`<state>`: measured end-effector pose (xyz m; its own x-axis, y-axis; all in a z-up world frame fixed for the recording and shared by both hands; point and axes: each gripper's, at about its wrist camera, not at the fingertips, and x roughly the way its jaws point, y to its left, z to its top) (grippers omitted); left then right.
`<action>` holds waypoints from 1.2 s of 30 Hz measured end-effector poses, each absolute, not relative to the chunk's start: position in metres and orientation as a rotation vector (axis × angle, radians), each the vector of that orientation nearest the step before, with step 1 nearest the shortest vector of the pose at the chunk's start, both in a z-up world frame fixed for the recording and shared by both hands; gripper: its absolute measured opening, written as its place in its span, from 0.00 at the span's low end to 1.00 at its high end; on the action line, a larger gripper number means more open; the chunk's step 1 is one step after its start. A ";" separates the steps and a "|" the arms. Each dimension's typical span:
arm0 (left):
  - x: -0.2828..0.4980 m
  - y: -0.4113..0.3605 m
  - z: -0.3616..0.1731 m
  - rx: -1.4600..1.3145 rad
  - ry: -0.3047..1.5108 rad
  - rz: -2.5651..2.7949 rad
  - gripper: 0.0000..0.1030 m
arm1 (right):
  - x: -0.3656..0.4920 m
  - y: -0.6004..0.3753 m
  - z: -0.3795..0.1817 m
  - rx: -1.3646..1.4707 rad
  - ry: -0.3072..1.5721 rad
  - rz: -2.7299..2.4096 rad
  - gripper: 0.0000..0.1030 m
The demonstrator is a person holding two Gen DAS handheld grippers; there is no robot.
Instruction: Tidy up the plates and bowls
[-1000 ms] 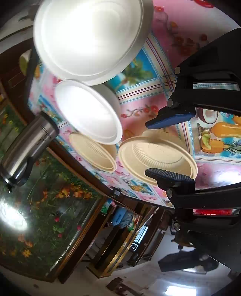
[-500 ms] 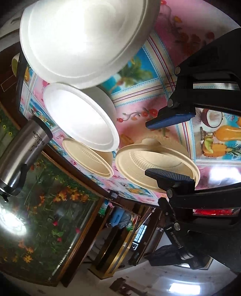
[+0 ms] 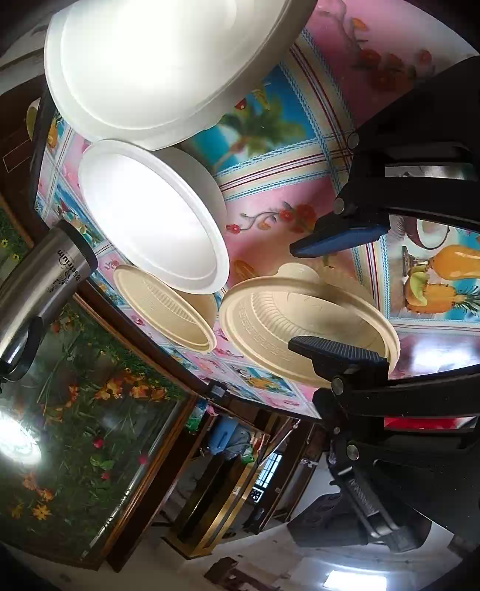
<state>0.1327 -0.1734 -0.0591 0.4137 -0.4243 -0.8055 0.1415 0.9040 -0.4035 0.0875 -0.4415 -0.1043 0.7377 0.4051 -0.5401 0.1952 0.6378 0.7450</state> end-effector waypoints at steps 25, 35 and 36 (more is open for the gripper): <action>0.120 -0.170 -0.075 -0.276 1.083 -0.348 0.13 | 0.088 -0.420 -0.097 0.710 0.756 0.097 0.16; 0.101 -0.155 -0.068 -0.231 1.024 -0.319 0.14 | 0.093 -0.412 -0.098 0.678 0.765 0.171 0.15; 0.099 -0.153 -0.067 -0.225 1.013 -0.318 0.14 | 0.092 -0.409 -0.098 0.675 0.764 0.177 0.15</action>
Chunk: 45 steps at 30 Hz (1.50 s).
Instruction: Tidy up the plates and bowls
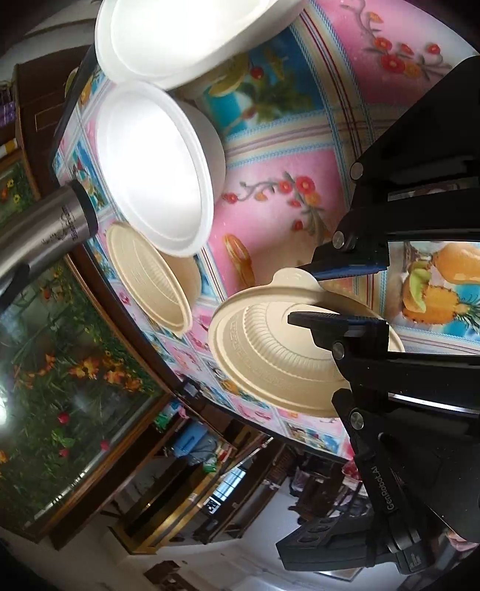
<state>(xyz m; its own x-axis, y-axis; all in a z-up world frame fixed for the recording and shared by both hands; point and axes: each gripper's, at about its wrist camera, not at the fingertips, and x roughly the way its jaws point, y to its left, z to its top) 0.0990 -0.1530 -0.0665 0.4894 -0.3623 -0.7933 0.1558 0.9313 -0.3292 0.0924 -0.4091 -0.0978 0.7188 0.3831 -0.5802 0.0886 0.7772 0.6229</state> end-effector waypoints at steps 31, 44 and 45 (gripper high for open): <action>0.049 -0.108 -0.043 -0.099 0.821 -0.243 0.16 | 0.064 -0.344 -0.068 0.380 0.605 0.296 0.16; 0.022 -0.041 -0.032 -0.115 0.747 -0.143 0.17 | 0.048 -0.287 -0.050 0.414 0.564 0.401 0.16; 0.017 -0.032 -0.029 -0.119 0.735 -0.129 0.17 | 0.045 -0.279 -0.047 0.424 0.562 0.427 0.16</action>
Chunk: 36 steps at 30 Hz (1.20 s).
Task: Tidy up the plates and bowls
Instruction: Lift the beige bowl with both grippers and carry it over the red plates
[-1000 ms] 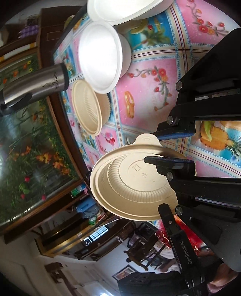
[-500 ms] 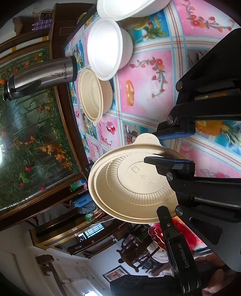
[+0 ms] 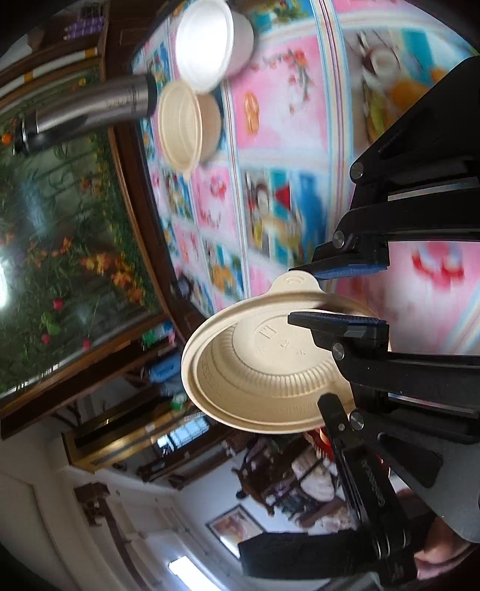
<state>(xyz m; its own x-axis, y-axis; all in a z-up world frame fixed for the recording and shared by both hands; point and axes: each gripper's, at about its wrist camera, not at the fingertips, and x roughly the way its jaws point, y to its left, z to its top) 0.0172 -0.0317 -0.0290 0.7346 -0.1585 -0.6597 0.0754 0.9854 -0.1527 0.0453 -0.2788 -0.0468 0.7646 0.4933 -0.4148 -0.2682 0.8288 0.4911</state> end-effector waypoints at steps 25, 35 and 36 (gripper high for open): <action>0.014 0.114 -0.034 -0.204 0.788 0.238 0.19 | 0.095 -0.077 -0.046 0.259 0.669 0.807 0.16; 0.021 0.109 -0.044 -0.175 0.855 0.251 0.21 | 0.106 -0.080 -0.062 0.277 0.686 0.803 0.17; 0.021 0.110 -0.045 -0.178 0.860 0.250 0.21 | 0.108 -0.080 -0.063 0.279 0.693 0.800 0.17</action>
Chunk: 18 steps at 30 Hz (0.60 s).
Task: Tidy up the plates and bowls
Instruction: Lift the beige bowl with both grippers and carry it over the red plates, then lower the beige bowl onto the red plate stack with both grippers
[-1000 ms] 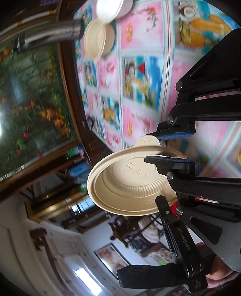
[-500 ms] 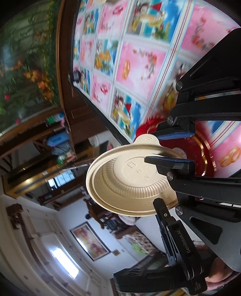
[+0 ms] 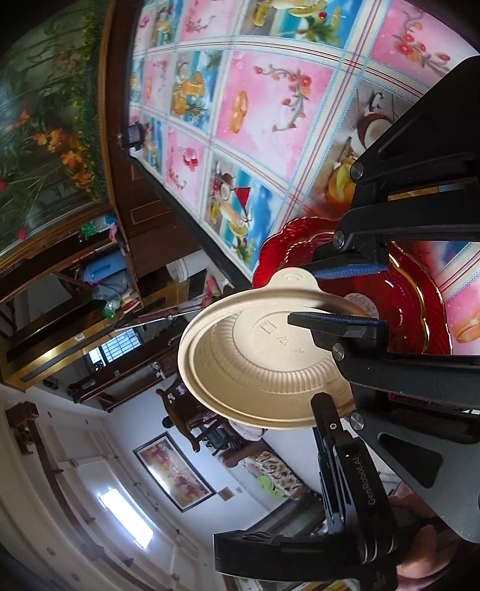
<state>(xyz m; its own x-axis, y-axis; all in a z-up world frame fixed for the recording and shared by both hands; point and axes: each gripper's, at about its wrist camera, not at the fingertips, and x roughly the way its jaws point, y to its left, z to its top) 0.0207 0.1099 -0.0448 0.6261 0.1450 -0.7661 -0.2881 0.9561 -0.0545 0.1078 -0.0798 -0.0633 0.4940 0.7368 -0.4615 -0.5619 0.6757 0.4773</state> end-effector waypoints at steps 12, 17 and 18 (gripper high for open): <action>0.023 0.117 -0.052 -0.169 0.898 0.277 0.21 | 0.103 -0.071 -0.067 0.224 0.711 0.778 0.17; 0.021 0.122 -0.050 -0.171 0.889 0.297 0.21 | 0.101 -0.070 -0.068 0.213 0.710 0.772 0.18; 0.021 0.122 -0.050 -0.171 0.889 0.301 0.21 | 0.101 -0.069 -0.068 0.212 0.709 0.771 0.20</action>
